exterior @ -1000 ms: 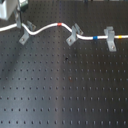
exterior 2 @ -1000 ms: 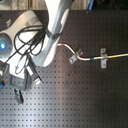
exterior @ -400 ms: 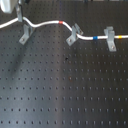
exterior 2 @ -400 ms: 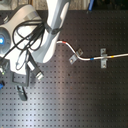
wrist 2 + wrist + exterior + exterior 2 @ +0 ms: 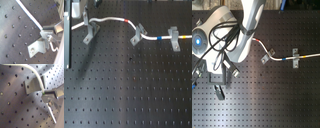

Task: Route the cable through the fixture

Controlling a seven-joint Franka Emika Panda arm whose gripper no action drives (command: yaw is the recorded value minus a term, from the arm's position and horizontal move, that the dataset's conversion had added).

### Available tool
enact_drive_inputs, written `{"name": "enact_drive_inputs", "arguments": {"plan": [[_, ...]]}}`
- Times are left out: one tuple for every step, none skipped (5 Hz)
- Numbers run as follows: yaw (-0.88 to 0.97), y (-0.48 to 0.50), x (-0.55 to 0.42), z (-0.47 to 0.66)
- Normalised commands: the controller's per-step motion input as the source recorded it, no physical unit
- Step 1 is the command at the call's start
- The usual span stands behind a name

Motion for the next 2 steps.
{"name": "enact_drive_inputs", "arguments": {"plan": [[0.43,0.185,-0.026,0.06],[0.72,0.157,0.006,0.01]]}}
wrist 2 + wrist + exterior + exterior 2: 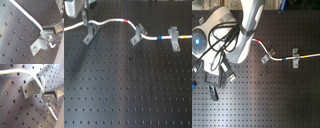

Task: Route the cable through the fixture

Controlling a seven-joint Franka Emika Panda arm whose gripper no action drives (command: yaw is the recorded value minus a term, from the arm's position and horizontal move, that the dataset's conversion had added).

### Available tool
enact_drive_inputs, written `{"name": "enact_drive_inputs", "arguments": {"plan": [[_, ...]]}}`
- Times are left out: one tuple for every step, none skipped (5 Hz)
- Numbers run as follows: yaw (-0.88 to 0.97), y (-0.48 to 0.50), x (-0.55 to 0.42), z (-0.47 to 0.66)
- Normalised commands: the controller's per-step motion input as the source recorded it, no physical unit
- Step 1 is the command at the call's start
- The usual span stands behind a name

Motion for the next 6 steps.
{"name": "enact_drive_inputs", "arguments": {"plan": [[0.87,0.019,0.004,0.07],[0.91,0.001,0.0,0.13],[0.85,-0.029,-0.012,0.18],[0.83,-0.033,-0.017,0.2],[0.86,-0.02,-0.011,0.18],[0.88,-0.001,0.002,0.17]]}}
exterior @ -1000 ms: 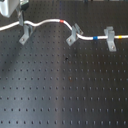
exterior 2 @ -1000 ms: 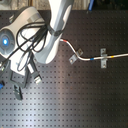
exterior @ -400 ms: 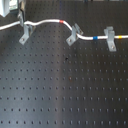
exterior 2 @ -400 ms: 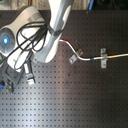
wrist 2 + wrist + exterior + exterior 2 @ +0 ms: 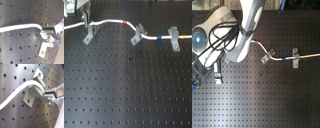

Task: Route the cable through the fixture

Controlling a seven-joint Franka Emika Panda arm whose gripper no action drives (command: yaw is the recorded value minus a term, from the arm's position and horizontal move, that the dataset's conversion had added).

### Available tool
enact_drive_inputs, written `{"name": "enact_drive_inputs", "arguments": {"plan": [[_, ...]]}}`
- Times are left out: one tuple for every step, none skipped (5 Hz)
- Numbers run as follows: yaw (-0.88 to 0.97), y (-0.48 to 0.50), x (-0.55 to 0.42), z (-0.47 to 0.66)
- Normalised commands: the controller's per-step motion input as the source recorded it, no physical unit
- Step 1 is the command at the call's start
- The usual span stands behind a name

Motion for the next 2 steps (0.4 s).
{"name": "enact_drive_inputs", "arguments": {"plan": [[0.89,-0.001,0.002,0.17],[0.69,-0.013,-0.014,0.03]]}}
